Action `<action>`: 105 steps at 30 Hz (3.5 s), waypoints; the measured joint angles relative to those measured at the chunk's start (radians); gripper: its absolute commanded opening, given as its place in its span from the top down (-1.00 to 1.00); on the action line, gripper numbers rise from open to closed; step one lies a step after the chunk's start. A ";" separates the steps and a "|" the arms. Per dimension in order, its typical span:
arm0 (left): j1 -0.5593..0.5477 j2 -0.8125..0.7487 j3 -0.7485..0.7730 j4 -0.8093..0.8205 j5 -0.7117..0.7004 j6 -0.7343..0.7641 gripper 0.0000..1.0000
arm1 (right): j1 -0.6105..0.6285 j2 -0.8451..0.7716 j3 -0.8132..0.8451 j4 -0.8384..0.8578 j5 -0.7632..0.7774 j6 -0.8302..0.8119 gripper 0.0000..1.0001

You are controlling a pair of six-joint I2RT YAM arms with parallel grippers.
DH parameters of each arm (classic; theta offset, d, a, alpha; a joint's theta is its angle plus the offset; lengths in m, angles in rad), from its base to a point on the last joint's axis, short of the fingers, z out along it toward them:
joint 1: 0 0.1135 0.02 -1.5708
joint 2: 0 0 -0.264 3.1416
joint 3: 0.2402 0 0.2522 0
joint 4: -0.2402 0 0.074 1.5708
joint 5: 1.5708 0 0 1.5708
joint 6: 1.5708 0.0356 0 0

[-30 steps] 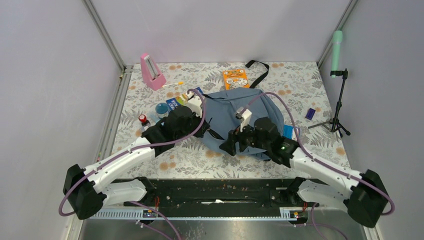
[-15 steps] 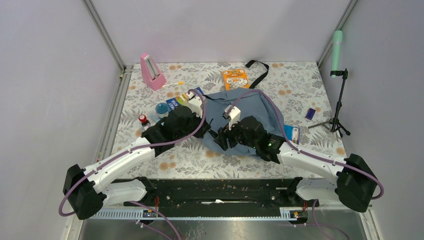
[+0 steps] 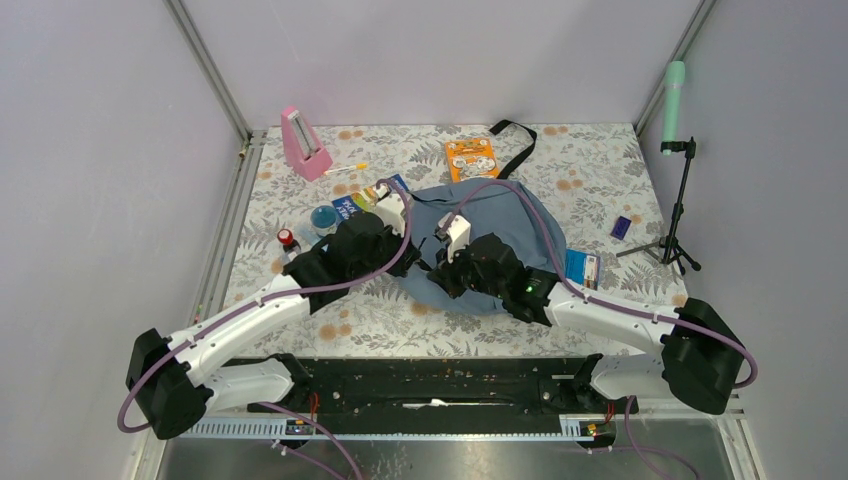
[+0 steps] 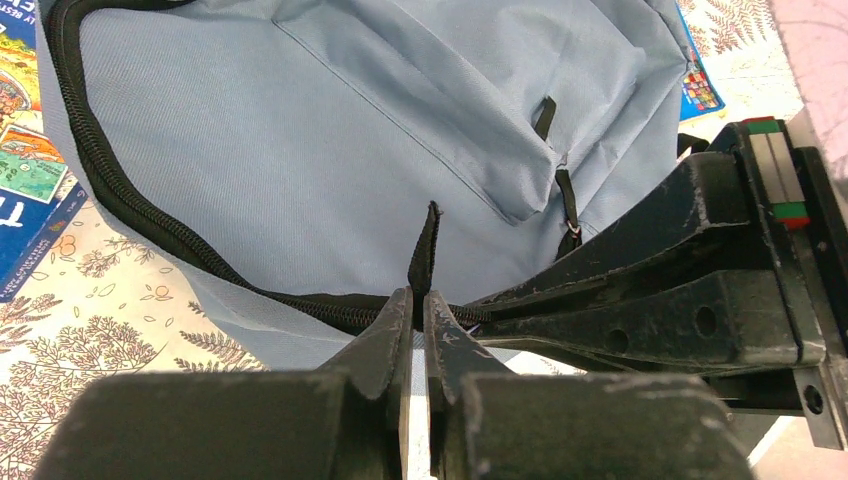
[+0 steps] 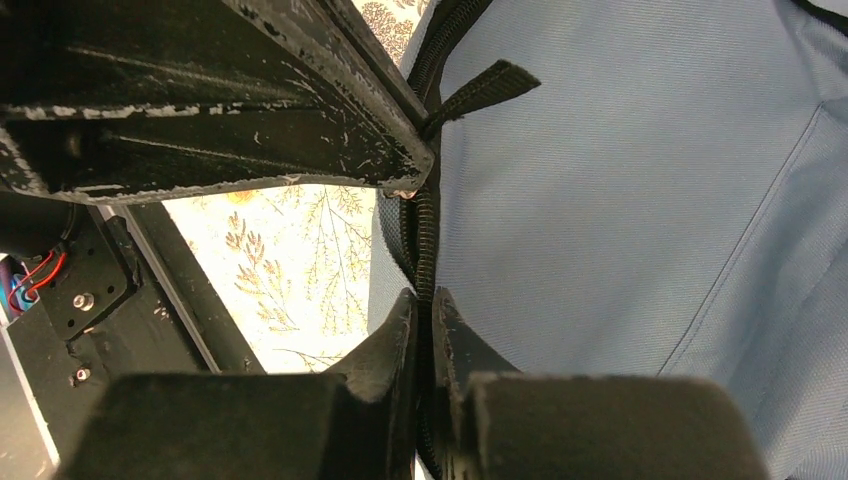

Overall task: Pack the student bag
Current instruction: Unzip the student bag at the center of the board.

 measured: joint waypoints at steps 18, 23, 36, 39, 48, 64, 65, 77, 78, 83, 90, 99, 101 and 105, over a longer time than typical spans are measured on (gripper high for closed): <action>0.034 -0.013 -0.003 -0.001 -0.021 0.000 1.00 | 0.005 -0.095 -0.071 0.008 0.005 0.030 1.00; 0.050 -0.013 -0.003 -0.006 -0.022 -0.002 1.00 | 0.010 -0.120 -0.089 0.006 0.003 0.047 1.00; 0.130 -0.013 -0.003 -0.035 -0.023 -0.036 1.00 | 0.030 -0.198 -0.125 -0.029 -0.006 0.090 1.00; 0.154 -0.013 -0.003 -0.036 -0.023 -0.042 1.00 | 0.039 -0.226 -0.128 -0.058 -0.012 0.094 1.00; 0.203 -0.007 -0.003 -0.035 -0.003 -0.057 1.00 | 0.055 -0.284 -0.130 -0.136 -0.042 0.092 1.00; 0.269 0.073 -0.003 -0.035 0.013 -0.080 1.00 | 0.093 -0.387 -0.127 -0.304 -0.084 0.079 1.00; 0.271 0.077 -0.003 -0.035 0.014 -0.082 1.00 | 0.094 -0.394 -0.126 -0.311 -0.084 0.080 0.95; 0.290 0.077 -0.022 0.010 0.050 -0.084 1.00 | 0.108 -0.431 -0.097 -0.376 0.009 0.134 -0.54; 0.290 0.076 -0.022 0.014 0.053 -0.084 1.00 | 0.109 -0.415 -0.082 -0.380 0.029 0.138 -0.53; 0.290 0.076 -0.023 0.023 0.070 -0.090 1.00 | 0.109 -0.282 0.018 -0.385 0.107 0.146 -0.52; 0.290 0.071 -0.023 0.024 0.077 -0.095 1.00 | 0.109 -0.035 0.171 -0.286 0.135 0.148 -0.49; 0.290 0.069 -0.023 0.024 0.077 -0.101 1.00 | 0.116 0.265 0.343 -0.178 0.127 0.182 -0.18; 0.290 0.066 -0.023 0.022 0.077 -0.101 1.00 | 0.118 0.298 0.344 -0.170 0.130 0.185 -0.01; 0.290 0.063 -0.023 0.018 0.077 -0.101 1.00 | 0.125 0.342 0.345 -0.167 0.142 0.184 0.98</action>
